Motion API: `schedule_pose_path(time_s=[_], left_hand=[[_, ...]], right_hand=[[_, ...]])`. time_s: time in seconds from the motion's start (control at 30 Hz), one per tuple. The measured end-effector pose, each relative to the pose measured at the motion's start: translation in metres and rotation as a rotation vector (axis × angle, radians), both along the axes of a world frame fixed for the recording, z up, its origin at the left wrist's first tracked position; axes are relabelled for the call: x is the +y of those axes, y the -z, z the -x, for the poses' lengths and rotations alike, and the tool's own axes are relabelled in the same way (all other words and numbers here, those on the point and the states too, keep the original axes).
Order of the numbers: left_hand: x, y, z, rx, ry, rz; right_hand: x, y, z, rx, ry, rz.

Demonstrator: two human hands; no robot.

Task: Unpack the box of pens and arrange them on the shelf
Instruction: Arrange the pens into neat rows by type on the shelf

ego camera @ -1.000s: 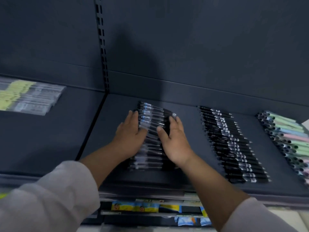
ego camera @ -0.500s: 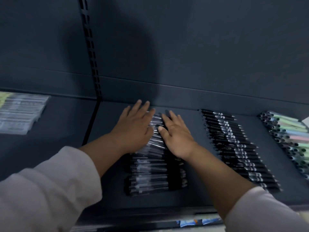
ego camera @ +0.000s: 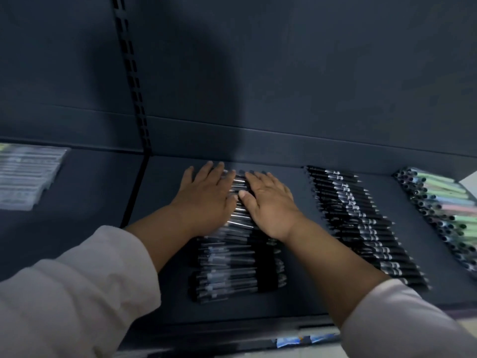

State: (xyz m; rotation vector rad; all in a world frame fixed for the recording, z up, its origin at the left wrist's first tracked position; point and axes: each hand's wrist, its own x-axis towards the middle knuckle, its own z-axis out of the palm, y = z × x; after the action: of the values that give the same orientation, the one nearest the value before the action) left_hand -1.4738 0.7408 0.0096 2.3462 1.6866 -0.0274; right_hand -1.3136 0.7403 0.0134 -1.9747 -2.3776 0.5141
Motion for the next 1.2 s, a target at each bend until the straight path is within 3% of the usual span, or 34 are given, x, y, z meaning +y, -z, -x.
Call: schedule_pose_path(time_s=[0.17, 0.37, 0.6, 0.87, 1.2], left_hand=[[-0.020, -0.013, 0.011, -0.028, -0.071, -0.040], [-0.060, -0.027, 0.033, 0.100, -0.178, -0.108], [-0.135, -0.055, 0.067, 0.136, -0.234, -0.283], [-0.223, -0.064, 0.125, 0.216, -0.445, -0.334], [-0.254, -0.071, 0.235, 0.160, -0.609, -0.313]], right_hand=[[-0.014, -0.011, -0.002, 0.032, -0.001, -0.035], [-0.047, -0.028, 0.000, 0.030, -0.064, -0.053], [-0.086, -0.045, 0.019, 0.038, -0.249, -0.205], [-0.142, -0.064, 0.071, 0.177, -0.456, -0.084], [-0.150, -0.069, 0.187, 0.160, -0.540, -0.067]])
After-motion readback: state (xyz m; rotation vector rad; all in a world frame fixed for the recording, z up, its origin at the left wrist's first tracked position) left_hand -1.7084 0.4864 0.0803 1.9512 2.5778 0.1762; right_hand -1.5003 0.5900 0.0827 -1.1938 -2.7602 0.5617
